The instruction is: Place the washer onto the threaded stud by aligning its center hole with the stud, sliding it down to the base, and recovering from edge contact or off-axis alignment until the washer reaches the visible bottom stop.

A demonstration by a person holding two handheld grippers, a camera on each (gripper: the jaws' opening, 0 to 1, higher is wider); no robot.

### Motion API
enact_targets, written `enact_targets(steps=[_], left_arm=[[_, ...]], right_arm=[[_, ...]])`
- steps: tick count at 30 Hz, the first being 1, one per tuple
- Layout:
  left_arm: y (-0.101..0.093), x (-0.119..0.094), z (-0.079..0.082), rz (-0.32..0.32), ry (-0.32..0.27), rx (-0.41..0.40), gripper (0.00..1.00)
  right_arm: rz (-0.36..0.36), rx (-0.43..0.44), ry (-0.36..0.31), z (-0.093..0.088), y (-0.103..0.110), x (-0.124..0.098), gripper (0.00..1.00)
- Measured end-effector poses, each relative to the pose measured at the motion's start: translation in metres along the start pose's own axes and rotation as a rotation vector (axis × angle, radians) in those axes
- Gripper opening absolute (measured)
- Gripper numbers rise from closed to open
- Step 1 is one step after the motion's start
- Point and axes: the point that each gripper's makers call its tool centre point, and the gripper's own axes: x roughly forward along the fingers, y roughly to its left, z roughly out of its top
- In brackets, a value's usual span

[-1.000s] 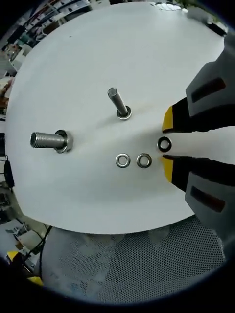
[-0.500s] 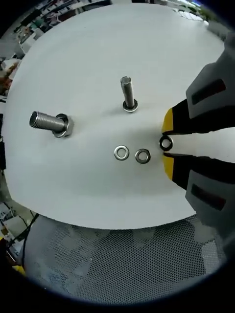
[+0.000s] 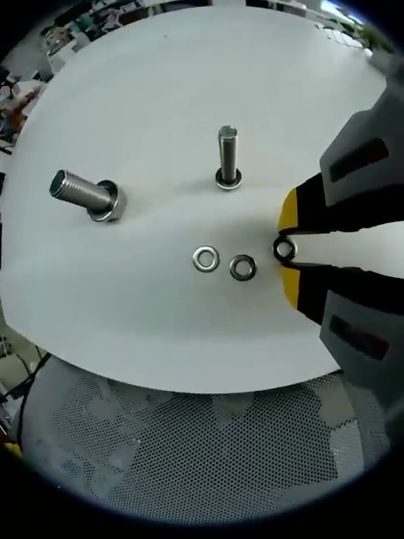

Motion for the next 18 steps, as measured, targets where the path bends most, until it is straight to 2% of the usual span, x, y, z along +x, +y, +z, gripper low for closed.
enact_targets(steps=[5, 9, 14, 18], left_arm=[[0.0001, 0.0001, -0.0001, 0.002, 0.002, -0.003, 0.27], [0.0002, 0.0000, 0.0003, 0.002, -0.001, -0.004, 0.27], [0.0004, -0.0001, 0.0003, 0.003, -0.001, -0.003, 0.27], [0.0006, -0.0003, 0.0006, 0.005, -0.003, -0.003, 0.27]], right_arm=[[-0.026, 0.050, 0.012, 0.0011, 0.0007, 0.0001, 0.15], [-0.053, 0.018, 0.040, 0.0003, 0.0022, 0.0015, 0.15], [-0.057, 0.045, 0.045, 0.0005, 0.0012, 0.0000, 0.15], [-0.089, 0.043, 0.056, 0.0006, 0.0019, 0.0004, 0.14]])
